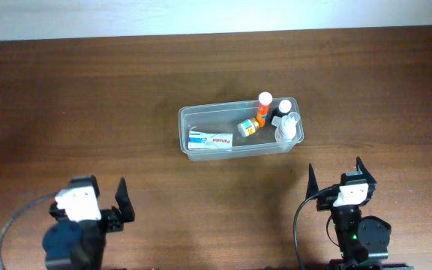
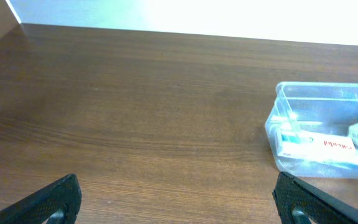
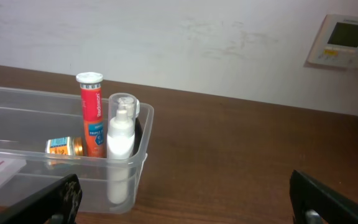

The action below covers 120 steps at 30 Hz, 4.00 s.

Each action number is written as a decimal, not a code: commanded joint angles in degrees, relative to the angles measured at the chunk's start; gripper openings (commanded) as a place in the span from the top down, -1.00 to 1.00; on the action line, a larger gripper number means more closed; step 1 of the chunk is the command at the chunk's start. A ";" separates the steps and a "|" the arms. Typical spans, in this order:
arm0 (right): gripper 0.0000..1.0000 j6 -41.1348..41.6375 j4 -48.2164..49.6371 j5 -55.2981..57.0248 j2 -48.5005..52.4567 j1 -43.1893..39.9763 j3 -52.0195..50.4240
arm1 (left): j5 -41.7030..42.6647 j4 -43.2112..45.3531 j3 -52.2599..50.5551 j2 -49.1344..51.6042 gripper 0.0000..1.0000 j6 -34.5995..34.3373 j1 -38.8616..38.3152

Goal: Pack container

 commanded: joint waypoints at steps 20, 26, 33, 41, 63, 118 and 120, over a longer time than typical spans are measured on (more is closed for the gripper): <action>-0.97 0.11 -0.24 -0.76 -0.33 0.35 -0.26 | -2.75 44.48 -30.60 -14.45 -0.99 11.96 -2.69; -0.97 0.11 -0.24 -0.76 -0.33 0.35 -0.26 | -0.31 35.08 -30.60 -14.47 -0.99 12.55 -2.71; -0.97 0.11 -0.24 -0.76 -0.33 0.35 -0.26 | -0.15 35.08 -30.60 -14.47 -0.99 12.52 -2.71; -0.97 0.11 -0.24 -0.76 -0.33 0.35 -0.26 | -0.15 35.10 -30.58 -14.45 -0.99 12.55 -2.49; -0.97 0.11 -0.24 -0.76 -0.33 0.35 -0.26 | -0.15 35.08 -30.58 -14.43 -0.99 12.55 -2.49; -0.96 0.11 -0.24 -0.76 -0.33 0.35 -0.26 | -0.15 35.08 -30.58 -14.43 -0.99 12.55 -2.49; -0.97 0.11 -0.24 -0.76 -0.33 0.35 -0.26 | -0.15 35.08 -30.58 -14.43 -0.99 12.52 -2.49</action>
